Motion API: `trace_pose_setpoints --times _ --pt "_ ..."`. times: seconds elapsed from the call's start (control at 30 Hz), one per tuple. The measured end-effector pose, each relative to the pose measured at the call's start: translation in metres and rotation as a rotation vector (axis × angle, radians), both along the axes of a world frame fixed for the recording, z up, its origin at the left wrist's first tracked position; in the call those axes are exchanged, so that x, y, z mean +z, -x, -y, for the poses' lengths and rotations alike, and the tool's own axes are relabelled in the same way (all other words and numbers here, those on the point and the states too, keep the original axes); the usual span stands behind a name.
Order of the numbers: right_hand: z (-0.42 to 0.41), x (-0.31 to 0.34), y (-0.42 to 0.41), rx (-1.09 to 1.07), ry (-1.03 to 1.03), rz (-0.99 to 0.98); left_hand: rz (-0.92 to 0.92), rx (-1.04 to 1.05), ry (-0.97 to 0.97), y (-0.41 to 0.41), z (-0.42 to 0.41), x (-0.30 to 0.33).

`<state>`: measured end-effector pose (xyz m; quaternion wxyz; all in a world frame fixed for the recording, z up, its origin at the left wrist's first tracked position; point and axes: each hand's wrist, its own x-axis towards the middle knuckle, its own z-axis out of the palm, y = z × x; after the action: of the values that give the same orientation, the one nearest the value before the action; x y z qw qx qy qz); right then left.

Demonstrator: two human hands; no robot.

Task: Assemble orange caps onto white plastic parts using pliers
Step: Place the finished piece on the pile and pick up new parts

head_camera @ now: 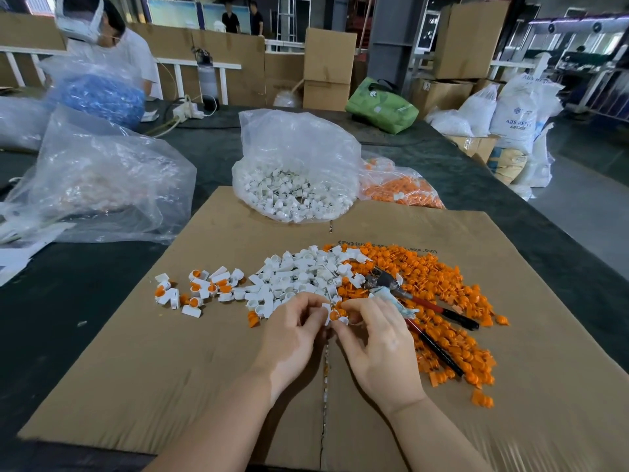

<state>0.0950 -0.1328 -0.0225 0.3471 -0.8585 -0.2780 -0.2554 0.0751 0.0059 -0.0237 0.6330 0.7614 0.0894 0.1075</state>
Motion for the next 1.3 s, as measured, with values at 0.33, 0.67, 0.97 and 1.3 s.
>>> trace_pose_setpoints --times 0.33,0.67,0.97,1.3 --pt "-0.001 0.004 -0.001 0.046 0.031 -0.026 -0.010 -0.017 -0.028 0.000 0.000 0.001" --pt "0.001 0.004 -0.001 0.047 0.033 -0.025 -0.004 -0.017 -0.037 0.001 0.000 0.001" --pt "0.008 0.006 -0.005 -0.042 0.050 -0.052 -0.005 0.033 -0.079 -0.004 -0.001 0.004" --pt "0.053 0.030 -0.045 -0.492 0.583 -0.670 -0.089 0.049 0.007 -0.012 0.000 0.009"
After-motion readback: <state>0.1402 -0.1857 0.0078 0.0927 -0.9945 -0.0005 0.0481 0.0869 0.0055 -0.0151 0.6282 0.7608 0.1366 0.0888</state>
